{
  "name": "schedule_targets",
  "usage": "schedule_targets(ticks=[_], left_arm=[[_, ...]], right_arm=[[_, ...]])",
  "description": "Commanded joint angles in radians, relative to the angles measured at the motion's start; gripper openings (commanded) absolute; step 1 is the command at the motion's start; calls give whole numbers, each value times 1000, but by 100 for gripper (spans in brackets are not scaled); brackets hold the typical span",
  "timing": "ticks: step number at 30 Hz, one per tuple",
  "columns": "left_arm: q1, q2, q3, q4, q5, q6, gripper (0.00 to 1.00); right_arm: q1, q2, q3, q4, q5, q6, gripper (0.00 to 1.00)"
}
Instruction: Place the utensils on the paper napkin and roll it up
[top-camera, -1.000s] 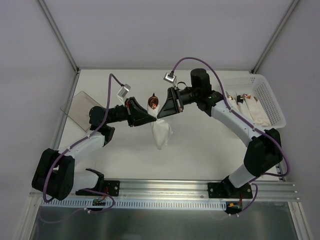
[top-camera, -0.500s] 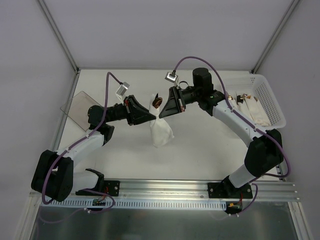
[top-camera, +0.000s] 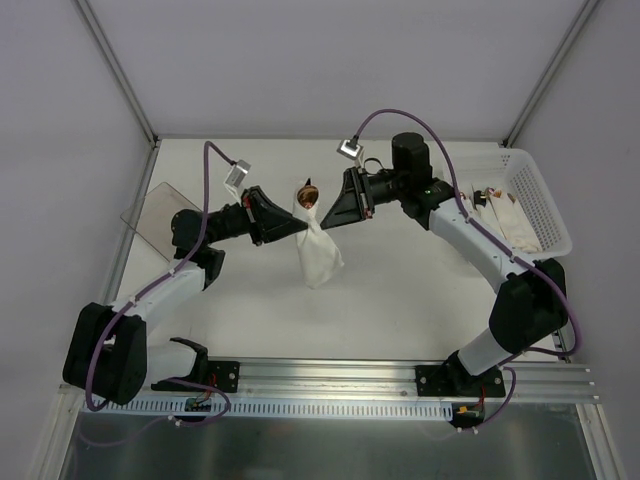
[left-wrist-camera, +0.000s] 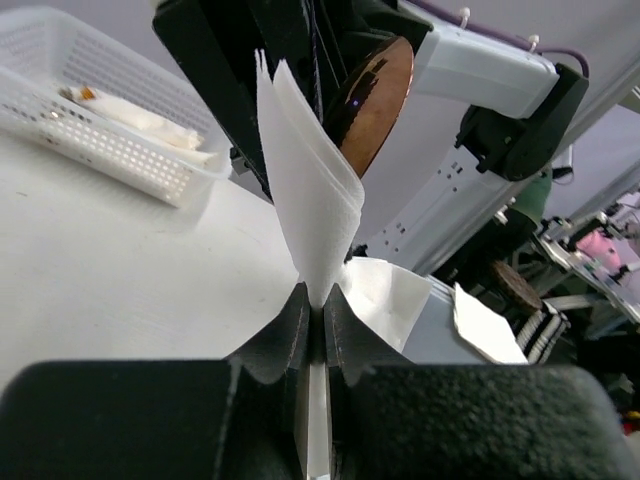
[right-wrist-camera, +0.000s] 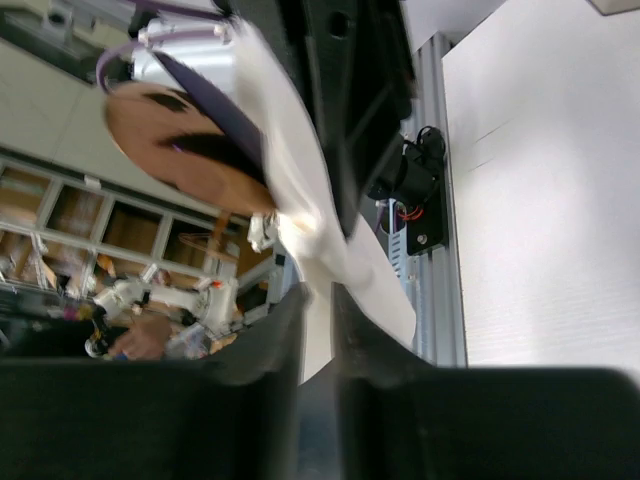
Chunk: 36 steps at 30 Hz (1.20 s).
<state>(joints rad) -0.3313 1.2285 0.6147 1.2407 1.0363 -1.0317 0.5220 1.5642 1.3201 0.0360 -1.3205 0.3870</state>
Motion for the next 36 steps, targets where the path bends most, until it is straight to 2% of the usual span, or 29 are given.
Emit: schedule_targets(ticks=[1,4,6,9,13,16,20,25,26,27,28,31,36], left_arm=[[35,-86,20,280,-102,47,0],[41,-145,5,139,-186,146,0],[41,-187,2,30,-232,214,0],[41,-231,-12,-39,-337,255,0],[43,-285,-44,-176,-505,288,0],[41,-314,-59,-225,-611,277,0],[43,-322,-55,-297,-659,254,0],[43,-345,-67,-383,-763,223,0],[41,-345,-63,-389,-763,225,0],[41,-342,-59,-392,-756,223,0],[41,-331,-58,-379,-749,204,0],[43,-311,-66,-342,-745,164,0],[43,-288,-70,-293,-714,124,0]], right_arm=[[-63,-24,11,12,36,-8,32],[-111,-26,22,1,69,6,53],[-128,-35,24,-4,96,6,59],[-149,-46,25,-7,125,12,65],[-154,-56,44,-7,158,15,78],[-155,-59,71,-8,193,1,79],[-155,-59,123,-31,217,-60,78],[-155,-64,194,-177,244,-169,75],[-143,-72,205,-218,263,-203,75],[-134,-73,221,-278,286,-314,75],[-120,-78,238,-385,350,-371,75],[-57,-95,269,-496,493,-518,74],[-10,-87,263,-505,604,-539,74]])
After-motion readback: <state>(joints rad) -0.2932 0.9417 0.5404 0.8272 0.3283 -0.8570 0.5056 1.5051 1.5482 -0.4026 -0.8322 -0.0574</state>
